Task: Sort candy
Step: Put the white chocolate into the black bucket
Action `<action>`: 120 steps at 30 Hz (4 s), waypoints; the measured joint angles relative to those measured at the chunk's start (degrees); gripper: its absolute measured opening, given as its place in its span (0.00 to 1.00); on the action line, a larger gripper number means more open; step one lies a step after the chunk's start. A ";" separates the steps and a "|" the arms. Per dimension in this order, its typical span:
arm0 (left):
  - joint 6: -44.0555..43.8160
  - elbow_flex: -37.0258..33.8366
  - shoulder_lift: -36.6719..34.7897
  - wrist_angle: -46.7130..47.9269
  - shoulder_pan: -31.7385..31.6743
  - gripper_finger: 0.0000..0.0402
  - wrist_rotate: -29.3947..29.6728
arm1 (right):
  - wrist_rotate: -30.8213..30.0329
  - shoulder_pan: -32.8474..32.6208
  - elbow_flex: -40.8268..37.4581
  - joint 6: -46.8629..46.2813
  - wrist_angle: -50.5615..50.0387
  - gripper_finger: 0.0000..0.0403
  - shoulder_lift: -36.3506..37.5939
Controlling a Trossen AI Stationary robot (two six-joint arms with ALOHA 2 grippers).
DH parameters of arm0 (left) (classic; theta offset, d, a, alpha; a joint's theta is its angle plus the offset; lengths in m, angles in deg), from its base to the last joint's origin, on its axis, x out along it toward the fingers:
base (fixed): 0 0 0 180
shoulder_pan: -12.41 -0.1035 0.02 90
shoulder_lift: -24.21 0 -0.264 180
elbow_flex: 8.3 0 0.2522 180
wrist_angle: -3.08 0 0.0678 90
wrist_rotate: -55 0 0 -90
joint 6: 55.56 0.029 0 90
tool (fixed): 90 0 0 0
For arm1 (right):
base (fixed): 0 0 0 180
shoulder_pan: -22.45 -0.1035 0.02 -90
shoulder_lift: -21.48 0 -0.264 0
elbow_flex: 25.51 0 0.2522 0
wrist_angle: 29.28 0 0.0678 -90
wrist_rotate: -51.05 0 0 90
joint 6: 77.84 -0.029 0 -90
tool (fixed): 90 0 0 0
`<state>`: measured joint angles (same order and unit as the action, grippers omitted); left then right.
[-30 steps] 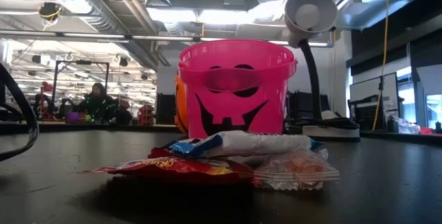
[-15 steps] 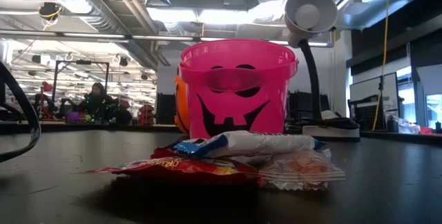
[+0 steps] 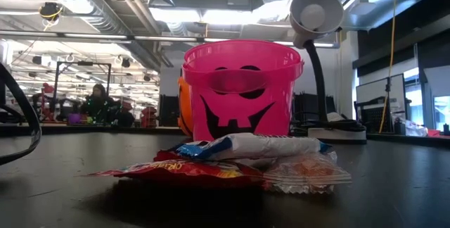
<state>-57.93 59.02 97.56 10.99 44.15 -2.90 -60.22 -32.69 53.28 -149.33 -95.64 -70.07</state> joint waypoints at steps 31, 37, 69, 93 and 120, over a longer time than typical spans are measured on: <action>12.51 0.04 18.31 -28.11 -11.59 0.56 -21.60 | -17.04 16.58 11.47 40.41 20.50 0.15 0.07; 20.70 0.04 18.31 -28.30 -10.66 0.58 -21.94 | -12.70 18.16 11.47 42.87 24.25 0.15 0.07; 37.61 -0.02 18.31 -29.43 -7.63 0.33 -23.91 | 0.60 22.19 11.47 44.88 32.37 0.15 0.09; 38.97 -0.07 18.31 -28.91 -4.29 0.00 -17.55 | 5.07 22.21 13.15 44.80 30.25 0.15 0.12; -24.77 12.81 -5.37 43.98 21.55 0.00 -3.59 | 4.76 16.53 30.77 49.21 3.98 0.30 0.10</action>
<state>-82.70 71.82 92.20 54.96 65.69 -6.50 -55.46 -16.16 84.04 -100.12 -91.66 -69.98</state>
